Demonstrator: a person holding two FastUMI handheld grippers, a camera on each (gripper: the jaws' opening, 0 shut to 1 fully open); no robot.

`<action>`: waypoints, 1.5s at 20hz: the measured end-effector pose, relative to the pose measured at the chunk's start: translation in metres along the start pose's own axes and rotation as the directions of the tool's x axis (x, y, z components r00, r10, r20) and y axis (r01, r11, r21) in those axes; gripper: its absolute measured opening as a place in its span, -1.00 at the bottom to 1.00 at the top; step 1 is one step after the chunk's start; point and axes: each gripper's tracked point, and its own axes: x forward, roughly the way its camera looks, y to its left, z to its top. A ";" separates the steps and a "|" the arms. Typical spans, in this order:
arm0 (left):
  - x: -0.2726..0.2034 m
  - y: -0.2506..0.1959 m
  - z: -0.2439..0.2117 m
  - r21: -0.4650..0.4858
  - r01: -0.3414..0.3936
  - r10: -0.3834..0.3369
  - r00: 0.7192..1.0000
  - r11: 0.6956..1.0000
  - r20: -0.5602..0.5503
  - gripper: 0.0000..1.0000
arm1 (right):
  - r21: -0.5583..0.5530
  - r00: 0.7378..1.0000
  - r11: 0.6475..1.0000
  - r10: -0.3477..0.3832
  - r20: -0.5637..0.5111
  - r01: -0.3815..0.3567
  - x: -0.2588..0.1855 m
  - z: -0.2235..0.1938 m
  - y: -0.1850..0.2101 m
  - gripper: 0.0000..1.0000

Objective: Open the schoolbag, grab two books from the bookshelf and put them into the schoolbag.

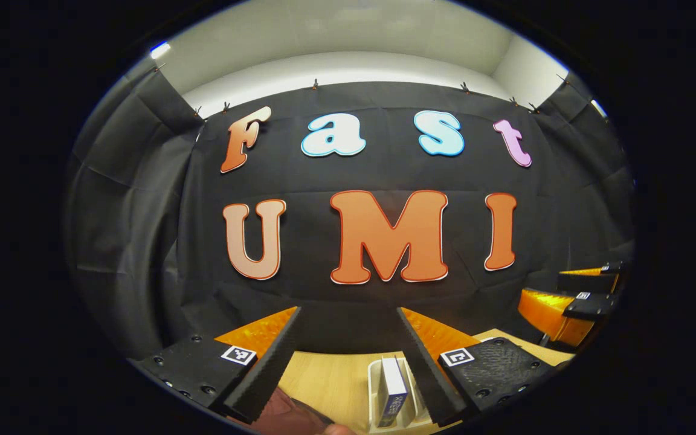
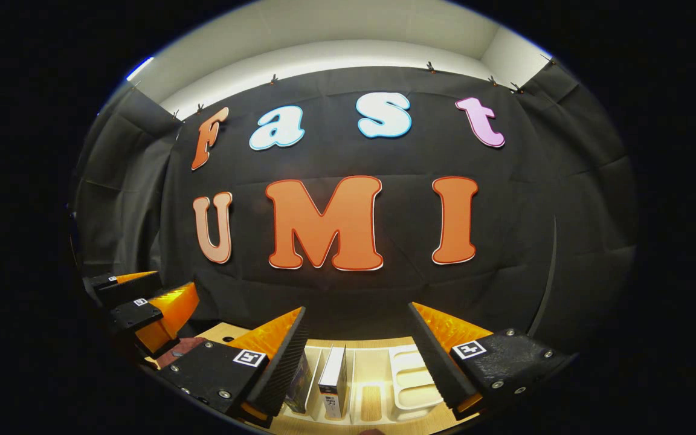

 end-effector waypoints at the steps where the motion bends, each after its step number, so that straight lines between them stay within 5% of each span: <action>1: -0.002 0.004 -0.007 0.024 -0.008 0.008 1.000 1.000 -0.014 0.89 | 0.001 1.000 1.000 0.000 -0.003 0.000 0.001 -0.002 0.000 0.92; 7: -0.014 0.008 -0.075 0.229 0.023 0.010 0.990 0.973 -0.142 0.92 | 0.000 0.999 1.000 -0.008 -0.034 0.008 0.003 -0.016 -0.007 0.92; 13: -0.033 0.030 -0.169 0.400 0.053 0.083 0.945 0.915 -0.316 0.92 | -0.010 0.998 1.000 -0.024 -0.055 0.023 0.005 -0.023 -0.015 0.92; 18: -0.059 0.050 -0.259 0.494 0.122 0.163 0.854 0.861 -0.494 0.96 | -0.030 0.997 0.999 -0.041 -0.071 0.039 0.004 -0.028 -0.021 0.92; 23: -0.081 0.059 -0.322 0.574 0.206 0.204 0.797 0.792 -0.568 0.96 | -0.039 0.995 0.998 -0.050 -0.088 0.047 0.005 -0.033 -0.024 0.92; 30: -0.113 0.068 -0.384 0.595 0.288 0.248 0.712 0.750 -0.657 0.96 | -0.041 0.995 0.998 -0.043 -0.095 0.039 0.009 -0.037 -0.020 0.92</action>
